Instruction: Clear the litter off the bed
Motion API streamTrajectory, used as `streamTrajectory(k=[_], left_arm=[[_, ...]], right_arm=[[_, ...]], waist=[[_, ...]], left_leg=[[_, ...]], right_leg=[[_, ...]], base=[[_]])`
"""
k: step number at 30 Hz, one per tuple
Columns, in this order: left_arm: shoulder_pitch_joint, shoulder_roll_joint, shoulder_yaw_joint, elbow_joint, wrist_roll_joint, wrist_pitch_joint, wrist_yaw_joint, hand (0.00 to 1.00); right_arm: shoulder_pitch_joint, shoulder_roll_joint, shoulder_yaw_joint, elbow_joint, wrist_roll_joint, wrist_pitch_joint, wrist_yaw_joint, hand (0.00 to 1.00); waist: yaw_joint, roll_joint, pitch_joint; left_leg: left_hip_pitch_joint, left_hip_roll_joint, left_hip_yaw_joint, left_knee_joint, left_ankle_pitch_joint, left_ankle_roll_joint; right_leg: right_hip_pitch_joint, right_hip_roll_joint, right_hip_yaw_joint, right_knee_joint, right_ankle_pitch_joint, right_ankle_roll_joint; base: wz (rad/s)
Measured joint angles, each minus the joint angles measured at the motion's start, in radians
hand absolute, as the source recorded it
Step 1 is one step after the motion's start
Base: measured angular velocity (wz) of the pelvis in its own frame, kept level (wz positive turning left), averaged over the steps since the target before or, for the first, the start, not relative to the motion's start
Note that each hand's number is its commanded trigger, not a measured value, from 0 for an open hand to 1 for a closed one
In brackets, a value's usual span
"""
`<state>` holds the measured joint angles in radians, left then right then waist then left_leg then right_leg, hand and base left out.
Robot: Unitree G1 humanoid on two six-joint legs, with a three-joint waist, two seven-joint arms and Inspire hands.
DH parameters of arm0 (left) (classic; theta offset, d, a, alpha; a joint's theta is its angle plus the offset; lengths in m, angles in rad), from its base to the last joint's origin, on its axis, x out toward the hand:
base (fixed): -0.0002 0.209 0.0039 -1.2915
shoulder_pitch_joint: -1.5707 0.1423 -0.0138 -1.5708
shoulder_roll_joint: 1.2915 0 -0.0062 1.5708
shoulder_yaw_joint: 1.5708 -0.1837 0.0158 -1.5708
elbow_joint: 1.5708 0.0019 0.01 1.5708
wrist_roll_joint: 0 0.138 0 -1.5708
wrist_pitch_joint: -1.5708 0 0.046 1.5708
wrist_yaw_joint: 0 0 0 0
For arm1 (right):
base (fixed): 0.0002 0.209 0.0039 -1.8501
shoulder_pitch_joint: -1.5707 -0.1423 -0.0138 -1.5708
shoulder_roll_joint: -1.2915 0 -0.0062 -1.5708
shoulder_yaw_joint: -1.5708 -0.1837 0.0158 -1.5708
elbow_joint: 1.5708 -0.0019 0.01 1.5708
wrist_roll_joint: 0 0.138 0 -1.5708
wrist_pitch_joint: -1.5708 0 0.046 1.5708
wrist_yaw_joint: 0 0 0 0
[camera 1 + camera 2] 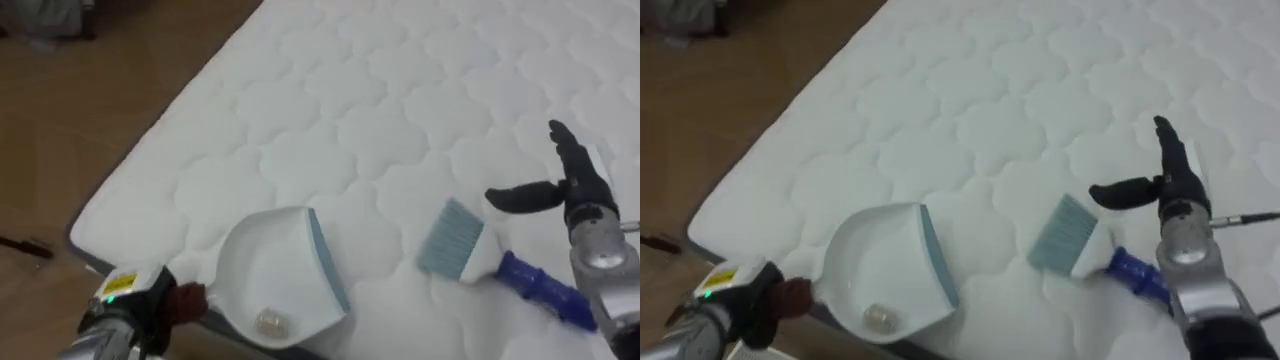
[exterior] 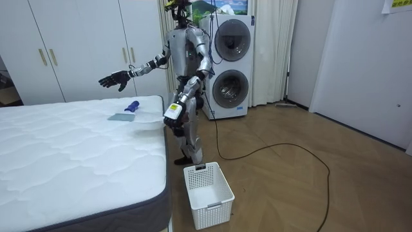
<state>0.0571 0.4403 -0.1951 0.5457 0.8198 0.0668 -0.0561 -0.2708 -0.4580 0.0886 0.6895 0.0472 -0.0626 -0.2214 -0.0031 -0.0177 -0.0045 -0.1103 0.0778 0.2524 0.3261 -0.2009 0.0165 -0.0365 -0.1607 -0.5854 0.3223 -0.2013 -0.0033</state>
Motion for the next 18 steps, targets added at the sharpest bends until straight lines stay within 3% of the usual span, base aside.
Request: streamTrajectory(k=[2, 5, 8, 13, 15, 16, 17, 18], left_arm=[[0.033, 0.0, 0.015, -0.056, -0.001, -0.002, -0.007, 1.0], [0.059, 0.001, 0.042, -0.112, -0.003, -0.008, -0.007, 1.0], [0.06, 0.0, 0.072, -0.135, -0.002, -0.02, -0.007, 1.0], [0.068, 0.0, 0.091, -0.162, -0.002, -0.023, -0.035, 1.0], [0.067, -0.002, 0.096, -0.176, -0.002, -0.023, -0.044, 1.0], [0.065, -0.009, 0.096, -0.181, 0.0, -0.024, -0.047, 1.0], [0.066, -0.013, 0.096, -0.196, -0.001, -0.024, -0.054, 1.0], [0.066, -0.012, 0.102, -0.215, -0.001, -0.028, -0.063, 1.0]], right_arm=[[0.007, -0.001, -0.028, -0.051, 0.022, 0.0, -0.019, 0.0], [0.055, -0.001, -0.036, -0.136, 0.071, -0.001, -0.058, 0.0], [0.081, 0.003, -0.033, -0.161, 0.066, -0.002, -0.066, 0.0], [0.161, 0.025, -0.034, -0.207, 0.116, 0.0, -0.073, 0.0], [0.176, 0.036, -0.033, -0.236, 0.138, 0.0, -0.072, 0.0], [0.176, 0.037, -0.034, -0.238, 0.14, 0.0, -0.072, 0.0], [0.176, 0.038, -0.041, -0.244, 0.138, 0.0, -0.071, 0.0], [0.178, 0.041, -0.053, -0.265, 0.139, 0.0, -0.07, 0.0]], waist=[[0.002, 0.016, 0.0038], [0.027, 0.025, 0.0025], [0.037, 0.026, 0.0017], [0.05, 0.03, 0.0012], [0.053, 0.032, 0.0019], [0.044, 0.036, 0.0029], [0.029, 0.039, 0.0044], [0.019, 0.037, 0.0045]], left_leg=[[-0.001, -0.003, -0.013, -0.002, 0.005, 0.0], [0.013, -0.01, -0.013, -0.011, 0.005, 0.0], [0.025, -0.031, -0.027, -0.028, 0.011, 0.007], [0.054, -0.071, -0.106, -0.043, 0.016, 0.017], [0.051, -0.09, -0.151, -0.042, 0.02, 0.023], [0.048, -0.099, -0.195, -0.042, 0.023, 0.029], [0.035, -0.111, -0.24, -0.032, 0.027, 0.035], [0.008, -0.13, -0.292, -0.018, 0.029, 0.038]], right_leg=[[0.028, -0.003, -0.042, -0.007, -0.004, 0.005], [0.058, -0.006, -0.061, -0.013, -0.009, 0.016], [0.083, -0.019, -0.052, -0.011, -0.021, 0.036], [0.141, -0.026, -0.038, -0.012, -0.021, 0.053], [0.141, -0.026, 0.012, 0.0, -0.02, 0.055], [0.137, -0.029, 0.046, 0.026, -0.02, 0.055], [0.127, -0.023, 0.092, 0.026, -0.024, 0.059], [0.123, 0.008, 0.188, -0.033, -0.032, 0.058]], base=[[0.5], [0.42], [0.52], [0.57], [0.65], [0.89], [1.09], [0.93]])
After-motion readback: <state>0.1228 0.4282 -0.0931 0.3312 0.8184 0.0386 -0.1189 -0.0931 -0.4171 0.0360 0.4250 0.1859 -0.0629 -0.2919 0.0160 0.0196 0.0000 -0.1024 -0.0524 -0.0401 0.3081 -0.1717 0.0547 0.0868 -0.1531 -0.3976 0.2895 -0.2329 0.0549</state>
